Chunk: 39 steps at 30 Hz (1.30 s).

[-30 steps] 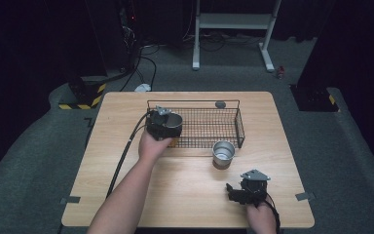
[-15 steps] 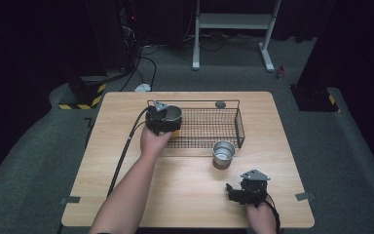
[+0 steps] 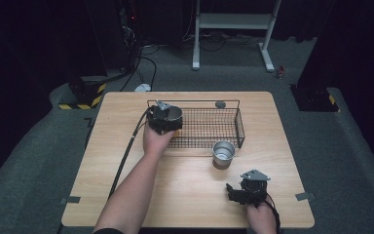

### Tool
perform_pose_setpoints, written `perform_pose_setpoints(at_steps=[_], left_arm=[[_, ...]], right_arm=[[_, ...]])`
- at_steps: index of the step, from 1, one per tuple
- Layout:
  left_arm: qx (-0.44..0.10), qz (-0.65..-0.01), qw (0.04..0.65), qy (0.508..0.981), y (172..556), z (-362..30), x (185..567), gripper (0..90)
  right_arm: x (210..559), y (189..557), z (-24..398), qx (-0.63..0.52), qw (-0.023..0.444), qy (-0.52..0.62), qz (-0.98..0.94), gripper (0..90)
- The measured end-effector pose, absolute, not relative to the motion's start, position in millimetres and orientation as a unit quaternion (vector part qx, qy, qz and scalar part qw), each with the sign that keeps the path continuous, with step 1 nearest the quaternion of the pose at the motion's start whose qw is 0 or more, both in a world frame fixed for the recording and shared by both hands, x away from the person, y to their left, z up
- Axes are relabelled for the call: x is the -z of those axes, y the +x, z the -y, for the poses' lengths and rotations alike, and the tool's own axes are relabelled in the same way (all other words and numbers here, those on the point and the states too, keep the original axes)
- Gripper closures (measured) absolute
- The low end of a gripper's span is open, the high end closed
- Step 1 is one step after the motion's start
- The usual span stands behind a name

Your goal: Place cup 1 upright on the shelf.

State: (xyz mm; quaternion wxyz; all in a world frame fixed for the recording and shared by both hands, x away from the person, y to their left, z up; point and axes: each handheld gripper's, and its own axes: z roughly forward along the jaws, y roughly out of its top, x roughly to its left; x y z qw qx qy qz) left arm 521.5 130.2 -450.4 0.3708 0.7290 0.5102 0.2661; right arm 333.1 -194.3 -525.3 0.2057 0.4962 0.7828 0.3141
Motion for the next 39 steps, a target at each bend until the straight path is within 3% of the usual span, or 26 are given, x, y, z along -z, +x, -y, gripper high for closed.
perform_pose_setpoints(at_steps=[33, 39], left_arm=[[-0.242, -0.497, 0.350, 0.756, 508.0, -135.9, 456.3, 13.0], [-0.227, -0.503, 0.371, 0.746, 508.0, -138.3, 454.7, 0.4]], right_arm=[[525.4, 332.7, 194.4, -0.315, 0.206, 0.495, -0.783, 8.9], [525.4, 332.7, 194.4, -0.315, 0.206, 0.495, -0.783, 8.9]])
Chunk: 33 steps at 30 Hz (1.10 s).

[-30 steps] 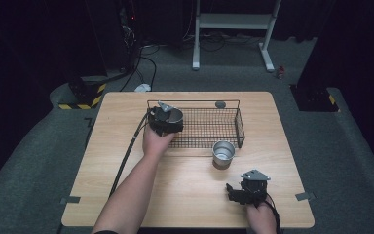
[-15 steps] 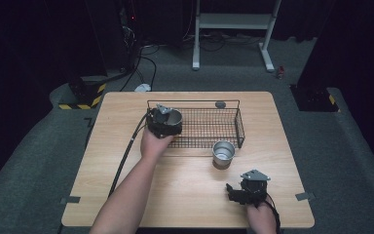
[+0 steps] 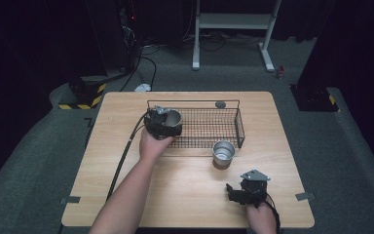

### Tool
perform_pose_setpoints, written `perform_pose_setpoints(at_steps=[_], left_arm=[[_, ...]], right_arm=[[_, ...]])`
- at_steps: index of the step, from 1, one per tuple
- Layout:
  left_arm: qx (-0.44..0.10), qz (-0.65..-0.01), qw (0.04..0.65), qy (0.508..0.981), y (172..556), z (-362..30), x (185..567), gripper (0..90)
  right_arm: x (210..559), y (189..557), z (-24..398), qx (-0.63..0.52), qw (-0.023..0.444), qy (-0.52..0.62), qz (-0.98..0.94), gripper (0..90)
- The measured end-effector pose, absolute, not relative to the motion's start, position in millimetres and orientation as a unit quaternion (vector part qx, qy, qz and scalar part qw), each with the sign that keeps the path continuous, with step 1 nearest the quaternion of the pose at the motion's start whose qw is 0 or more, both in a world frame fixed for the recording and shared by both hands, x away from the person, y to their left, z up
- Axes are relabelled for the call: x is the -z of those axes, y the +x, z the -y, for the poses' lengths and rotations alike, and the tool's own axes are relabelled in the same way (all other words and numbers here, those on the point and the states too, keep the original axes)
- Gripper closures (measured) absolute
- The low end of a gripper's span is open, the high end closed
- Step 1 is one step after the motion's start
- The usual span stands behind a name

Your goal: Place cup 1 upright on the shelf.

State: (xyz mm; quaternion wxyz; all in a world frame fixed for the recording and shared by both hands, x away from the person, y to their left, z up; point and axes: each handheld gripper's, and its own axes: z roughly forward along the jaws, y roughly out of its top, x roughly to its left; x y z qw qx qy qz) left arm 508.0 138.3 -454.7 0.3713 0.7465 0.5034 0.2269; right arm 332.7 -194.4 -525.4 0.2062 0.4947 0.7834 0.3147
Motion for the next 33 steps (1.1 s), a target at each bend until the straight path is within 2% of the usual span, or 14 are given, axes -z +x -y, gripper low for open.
perform_pose_setpoints(at_steps=[33], left_arm=[[-0.225, -0.492, 0.411, 0.734, 492.0, -150.1, 436.6, 0.5]], right_arm=[[525.4, 332.7, 194.4, -0.315, 0.206, 0.495, -0.783, 8.9]])
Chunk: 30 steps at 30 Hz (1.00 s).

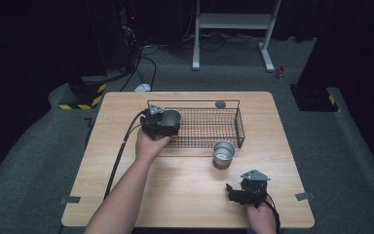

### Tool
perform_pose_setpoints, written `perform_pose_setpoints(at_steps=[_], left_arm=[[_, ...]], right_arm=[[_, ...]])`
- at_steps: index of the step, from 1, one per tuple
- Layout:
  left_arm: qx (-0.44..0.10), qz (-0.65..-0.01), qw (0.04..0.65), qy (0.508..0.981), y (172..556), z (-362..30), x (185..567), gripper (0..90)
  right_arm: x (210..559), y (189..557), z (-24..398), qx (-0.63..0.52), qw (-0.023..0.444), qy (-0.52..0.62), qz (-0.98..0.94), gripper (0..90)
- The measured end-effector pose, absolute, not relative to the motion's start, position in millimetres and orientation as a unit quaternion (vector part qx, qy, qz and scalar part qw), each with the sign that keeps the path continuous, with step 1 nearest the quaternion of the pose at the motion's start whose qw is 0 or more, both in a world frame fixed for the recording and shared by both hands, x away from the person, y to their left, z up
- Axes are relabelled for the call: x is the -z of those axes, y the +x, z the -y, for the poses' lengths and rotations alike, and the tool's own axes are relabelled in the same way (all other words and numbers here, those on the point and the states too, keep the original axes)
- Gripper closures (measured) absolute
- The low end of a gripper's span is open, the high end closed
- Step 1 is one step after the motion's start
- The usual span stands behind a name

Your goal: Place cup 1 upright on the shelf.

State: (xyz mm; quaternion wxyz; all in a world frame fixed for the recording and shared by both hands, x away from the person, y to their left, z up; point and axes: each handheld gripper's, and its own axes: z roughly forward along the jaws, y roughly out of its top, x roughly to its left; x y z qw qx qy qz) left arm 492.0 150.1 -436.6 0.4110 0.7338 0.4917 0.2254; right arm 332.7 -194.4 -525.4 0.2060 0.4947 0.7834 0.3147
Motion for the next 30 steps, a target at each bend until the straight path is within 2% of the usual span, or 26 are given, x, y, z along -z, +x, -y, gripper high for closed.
perform_pose_setpoints(at_steps=[30], left_arm=[[-0.225, -0.490, 0.416, 0.732, 462.2, -170.8, 424.3, 0.5]], right_arm=[[525.4, 332.7, 194.4, -0.315, 0.206, 0.495, -0.783, 8.8]])
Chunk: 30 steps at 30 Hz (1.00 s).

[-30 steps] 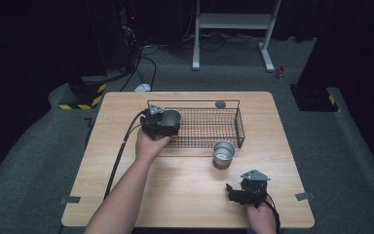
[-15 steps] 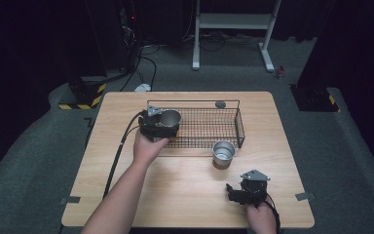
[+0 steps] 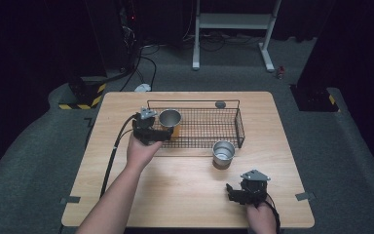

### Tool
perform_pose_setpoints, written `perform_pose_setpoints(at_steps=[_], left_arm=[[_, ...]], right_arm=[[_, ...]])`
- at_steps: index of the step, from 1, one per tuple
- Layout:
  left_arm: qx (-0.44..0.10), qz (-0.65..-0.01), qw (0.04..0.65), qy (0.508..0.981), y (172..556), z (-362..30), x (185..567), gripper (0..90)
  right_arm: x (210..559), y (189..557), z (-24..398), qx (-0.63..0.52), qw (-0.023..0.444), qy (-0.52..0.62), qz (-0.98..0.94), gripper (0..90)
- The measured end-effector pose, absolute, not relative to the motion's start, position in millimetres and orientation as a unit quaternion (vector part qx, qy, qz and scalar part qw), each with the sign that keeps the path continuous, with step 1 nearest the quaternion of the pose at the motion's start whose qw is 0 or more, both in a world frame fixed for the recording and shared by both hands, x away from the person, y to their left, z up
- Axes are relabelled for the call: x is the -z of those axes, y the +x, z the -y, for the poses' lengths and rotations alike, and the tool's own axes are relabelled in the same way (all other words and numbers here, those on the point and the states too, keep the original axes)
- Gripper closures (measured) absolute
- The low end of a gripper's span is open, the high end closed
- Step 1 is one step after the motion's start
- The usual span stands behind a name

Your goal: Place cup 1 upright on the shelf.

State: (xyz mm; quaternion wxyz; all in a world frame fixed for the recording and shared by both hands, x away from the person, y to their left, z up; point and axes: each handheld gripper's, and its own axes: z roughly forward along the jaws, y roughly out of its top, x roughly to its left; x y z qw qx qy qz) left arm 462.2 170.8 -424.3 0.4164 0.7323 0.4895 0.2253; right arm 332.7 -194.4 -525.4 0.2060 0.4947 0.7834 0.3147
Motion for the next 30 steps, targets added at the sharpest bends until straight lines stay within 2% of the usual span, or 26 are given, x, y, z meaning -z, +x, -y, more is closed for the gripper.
perform_pose_setpoints(at_steps=[30], left_arm=[[-0.211, -0.490, 0.410, 0.739, 415.0, -205.8, 438.0, 0.6]], right_arm=[[525.4, 332.7, 194.3, -0.315, 0.206, 0.495, -0.783, 8.8]])
